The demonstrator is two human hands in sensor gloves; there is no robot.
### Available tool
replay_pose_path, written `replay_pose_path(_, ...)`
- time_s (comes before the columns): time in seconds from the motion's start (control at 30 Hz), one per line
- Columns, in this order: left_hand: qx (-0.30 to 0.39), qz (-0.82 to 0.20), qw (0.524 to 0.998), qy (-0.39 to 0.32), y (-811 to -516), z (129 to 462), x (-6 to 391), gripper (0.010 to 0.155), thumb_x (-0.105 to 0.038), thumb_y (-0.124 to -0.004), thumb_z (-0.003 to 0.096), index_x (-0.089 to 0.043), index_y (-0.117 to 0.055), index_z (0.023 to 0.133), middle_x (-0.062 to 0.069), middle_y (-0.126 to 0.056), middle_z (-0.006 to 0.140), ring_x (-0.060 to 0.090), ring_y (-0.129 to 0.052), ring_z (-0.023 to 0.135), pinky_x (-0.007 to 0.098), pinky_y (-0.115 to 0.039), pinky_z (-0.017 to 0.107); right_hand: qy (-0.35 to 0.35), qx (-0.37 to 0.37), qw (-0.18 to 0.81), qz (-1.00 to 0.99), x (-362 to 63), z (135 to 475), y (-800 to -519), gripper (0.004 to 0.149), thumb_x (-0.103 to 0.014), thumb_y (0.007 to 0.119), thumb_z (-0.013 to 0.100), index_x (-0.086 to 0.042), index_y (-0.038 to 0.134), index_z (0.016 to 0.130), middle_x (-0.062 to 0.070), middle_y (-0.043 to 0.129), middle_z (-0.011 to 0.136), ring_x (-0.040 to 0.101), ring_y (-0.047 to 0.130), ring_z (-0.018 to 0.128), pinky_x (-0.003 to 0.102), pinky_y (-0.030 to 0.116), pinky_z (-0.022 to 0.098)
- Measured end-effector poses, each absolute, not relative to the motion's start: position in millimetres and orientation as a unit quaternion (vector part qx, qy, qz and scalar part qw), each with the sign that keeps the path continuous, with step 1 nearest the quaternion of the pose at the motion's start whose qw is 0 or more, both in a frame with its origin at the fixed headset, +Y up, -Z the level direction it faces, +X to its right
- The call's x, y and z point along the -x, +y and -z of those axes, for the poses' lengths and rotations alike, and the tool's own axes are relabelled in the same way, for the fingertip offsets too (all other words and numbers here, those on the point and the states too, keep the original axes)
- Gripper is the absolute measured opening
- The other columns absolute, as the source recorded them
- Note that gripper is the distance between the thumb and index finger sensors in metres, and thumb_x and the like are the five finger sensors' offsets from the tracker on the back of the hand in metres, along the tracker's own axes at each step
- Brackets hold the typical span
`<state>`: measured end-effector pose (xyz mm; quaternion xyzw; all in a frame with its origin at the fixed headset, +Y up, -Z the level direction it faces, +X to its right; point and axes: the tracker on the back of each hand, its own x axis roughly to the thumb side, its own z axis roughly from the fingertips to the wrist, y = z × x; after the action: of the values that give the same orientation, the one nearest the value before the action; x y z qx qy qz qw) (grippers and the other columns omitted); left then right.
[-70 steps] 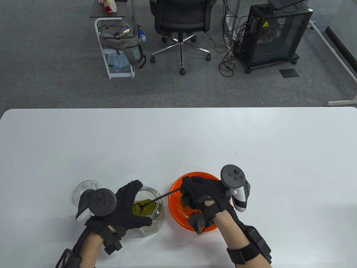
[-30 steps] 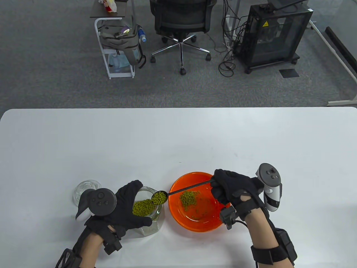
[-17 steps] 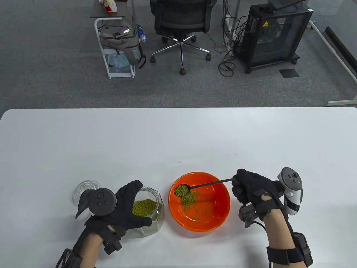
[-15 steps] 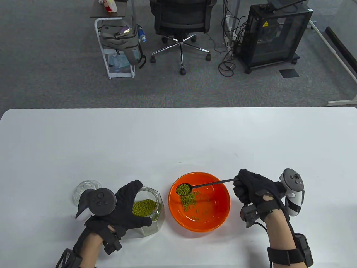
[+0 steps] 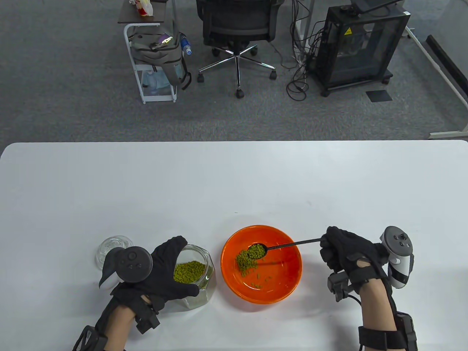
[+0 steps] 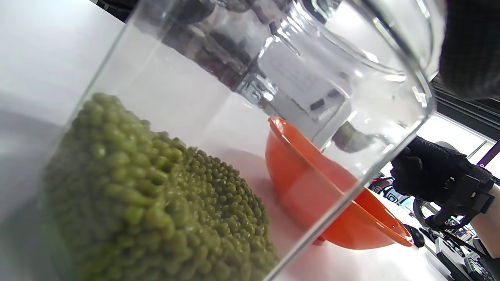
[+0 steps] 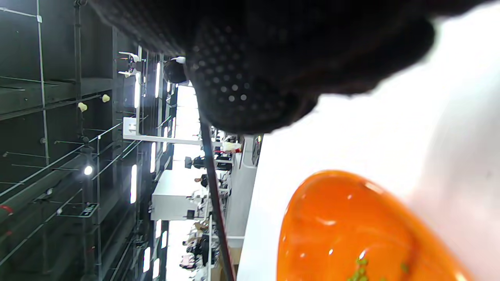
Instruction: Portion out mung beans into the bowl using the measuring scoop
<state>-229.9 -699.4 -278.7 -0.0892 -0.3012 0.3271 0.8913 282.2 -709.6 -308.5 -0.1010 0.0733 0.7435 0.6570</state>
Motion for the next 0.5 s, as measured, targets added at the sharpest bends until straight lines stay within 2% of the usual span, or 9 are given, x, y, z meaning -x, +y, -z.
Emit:
replay_pose_path(0.17,0.089,-0.327,0.892,-0.301,-699.5,278.5,230.0,0.125,-0.081,-0.090,0.0397,-0.001,-0.023,0.110,0.030,-0.033,0.116,0.062,-0.050,0.105,0.076,-0.048,0.072,0.031,0.116,0.587,-0.800,-281.0,303.0,-698.4,0.044,-0.045,0.079,0.049,-0.007,0.095,0.062,0.009,0.106,0.036,0.020,0.101,0.013,0.033,0.087,0.013)
replay_pose_path(0.5,0.088,-0.327,0.891,-0.300,-699.7,278.3,230.0,0.125,-0.081,-0.090,0.0399,-0.001,-0.023,0.110,0.030,-0.033,0.116,0.062,-0.049,0.105,0.076,-0.048,0.072,-0.041,0.080,0.505,-0.858,-259.9,292.8,-677.4,0.043,-0.045,0.080,0.048,-0.007,0.095,0.064,0.010,0.106,0.038,0.021,0.101,0.016,0.034,0.087,0.015)
